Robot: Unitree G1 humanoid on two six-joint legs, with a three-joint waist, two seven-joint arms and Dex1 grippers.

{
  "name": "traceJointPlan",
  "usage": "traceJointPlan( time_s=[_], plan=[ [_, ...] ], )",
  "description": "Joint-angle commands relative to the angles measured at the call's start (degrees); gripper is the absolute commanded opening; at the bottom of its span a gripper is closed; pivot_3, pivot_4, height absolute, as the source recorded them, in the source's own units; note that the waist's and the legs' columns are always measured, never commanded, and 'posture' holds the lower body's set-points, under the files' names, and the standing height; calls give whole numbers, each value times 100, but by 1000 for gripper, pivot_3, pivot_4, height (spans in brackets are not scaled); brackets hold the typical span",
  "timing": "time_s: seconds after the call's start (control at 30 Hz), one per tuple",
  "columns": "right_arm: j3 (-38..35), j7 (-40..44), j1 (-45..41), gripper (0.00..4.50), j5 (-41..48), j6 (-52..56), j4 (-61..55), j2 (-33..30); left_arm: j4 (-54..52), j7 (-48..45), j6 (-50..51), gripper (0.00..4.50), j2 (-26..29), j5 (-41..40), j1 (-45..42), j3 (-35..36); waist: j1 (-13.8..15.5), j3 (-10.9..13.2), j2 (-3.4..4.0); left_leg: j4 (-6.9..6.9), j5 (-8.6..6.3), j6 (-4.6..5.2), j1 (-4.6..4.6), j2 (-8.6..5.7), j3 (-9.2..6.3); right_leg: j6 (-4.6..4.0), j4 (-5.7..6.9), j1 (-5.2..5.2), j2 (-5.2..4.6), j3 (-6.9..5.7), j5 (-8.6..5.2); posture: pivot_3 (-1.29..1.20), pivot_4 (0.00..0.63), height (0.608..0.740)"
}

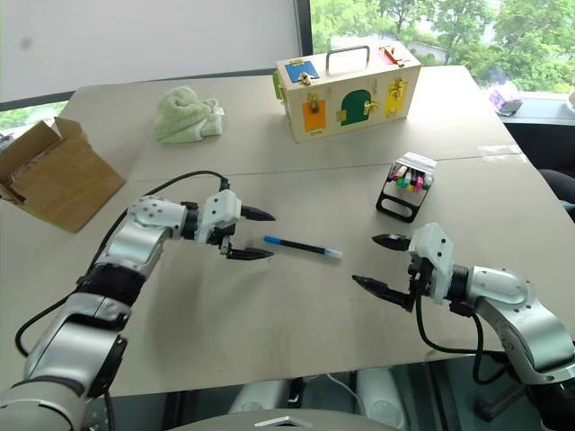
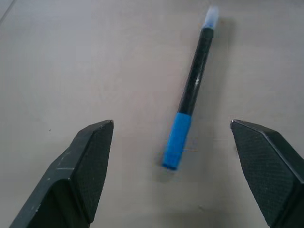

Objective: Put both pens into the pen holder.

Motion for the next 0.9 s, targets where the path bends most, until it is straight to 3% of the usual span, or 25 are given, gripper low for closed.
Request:
traceJointPlan(
  time_s=[0.03, 0.17, 0.27, 0.5, 0.63, 0.73, 0.9],
  plan=[
    [-334, -75, 283, 4500, 149, 224, -506, -112, 1078, -593, -448, 4126, -270, 170, -540, -57, -15, 2, -3, 1, 0, 0, -1, 0, 0, 1, 0, -1, 2, -4, -1, 0, 150, 740],
    [-491, -285, 432, 4500, 195, 366, -755, -4, 1727, -1085, -929, 4126, -389, 520, -794, -274, -47, 0, -4, 0, 0, 1, -1, 7, 0, 1, 3, -2, 8, -3, -1, 0, 150, 740],
    [-570, -363, 495, 4500, 102, 333, -820, 41, 2005, -1164, -1242, 3344, -453, 682, -907, -300, -45, -4, -11, 1, -1, 3, 2, 5, 1, 2, 4, 0, 6, -2, -1, 0, 150, 740],
    [-548, -311, 492, 4500, 81, 291, -799, 53, 1910, -1267, -1094, 97, -567, 412, -826, -168, -45, -8, -15, 3, -2, 4, 4, 5, 0, 2, 6, 2, 6, -3, -1, 0, 150, 740],
    [-613, -390, 385, 4500, 158, 332, -677, 163, 1314, -1000, -645, 38, -653, 116, -545, 191, -46, -8, -15, 4, -2, 4, 4, 6, 0, 2, 6, 1, 6, -2, -2, 0, 150, 740],
    [-641, -441, 263, 4500, 224, 436, -551, 237, -45, -811, 589, 38, -633, -578, -141, 615, -45, -5, -17, 5, -2, 3, 2, 6, -1, 2, 6, 1, 4, 5, -2, 0, 150, 740],
    [-749, -1088, -384, 4500, 1619, 1222, -516, 1153, -2619, -79, 2994, 38, -604, -2050, 662, 1211, -93, -1, -24, 7, 0, -1, -3, 15, -17, 0, 9, -1, 6, 14, -1, 0, 150, 740]
  ],
)
